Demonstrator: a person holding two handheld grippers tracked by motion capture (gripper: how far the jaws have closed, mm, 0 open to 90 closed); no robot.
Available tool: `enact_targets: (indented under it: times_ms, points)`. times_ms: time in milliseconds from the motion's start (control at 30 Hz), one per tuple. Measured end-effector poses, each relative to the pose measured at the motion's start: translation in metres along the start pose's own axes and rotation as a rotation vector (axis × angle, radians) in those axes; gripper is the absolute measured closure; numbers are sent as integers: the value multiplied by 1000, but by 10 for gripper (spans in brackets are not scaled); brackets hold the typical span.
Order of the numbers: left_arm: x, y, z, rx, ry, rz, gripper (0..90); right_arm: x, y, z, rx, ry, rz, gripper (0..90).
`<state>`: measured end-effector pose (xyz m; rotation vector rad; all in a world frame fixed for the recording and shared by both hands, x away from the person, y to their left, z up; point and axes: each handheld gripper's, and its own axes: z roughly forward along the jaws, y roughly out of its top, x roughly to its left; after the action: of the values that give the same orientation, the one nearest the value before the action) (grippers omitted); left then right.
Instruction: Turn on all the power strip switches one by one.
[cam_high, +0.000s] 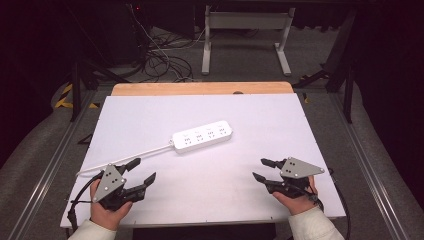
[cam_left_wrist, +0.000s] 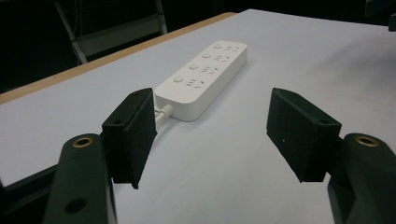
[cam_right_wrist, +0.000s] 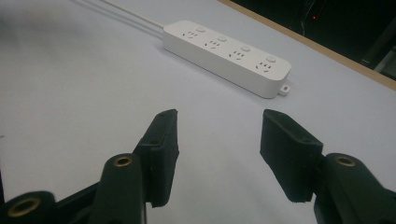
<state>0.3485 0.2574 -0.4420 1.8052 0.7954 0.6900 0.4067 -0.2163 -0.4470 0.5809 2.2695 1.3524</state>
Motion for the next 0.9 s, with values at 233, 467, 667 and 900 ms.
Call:
enact_targets:
  times_ms: [233, 467, 667, 900]
  points:
    - [-2, 4, 1, -2, 12, 34, 368, 1, 0, 1, 0, 5, -4, 475]
    - [1, 6, 0, 5, -6, 24, 395, 1, 0, 1, 2, 9, -11, 477]
    - [1, 11, 1, 37, -9, 19, 420, 1, 0, 1, 5, 8, -13, 477]
    - [0, 21, 9, 131, -12, 30, 495, 2, -1, 2, 10, 7, -16, 477]
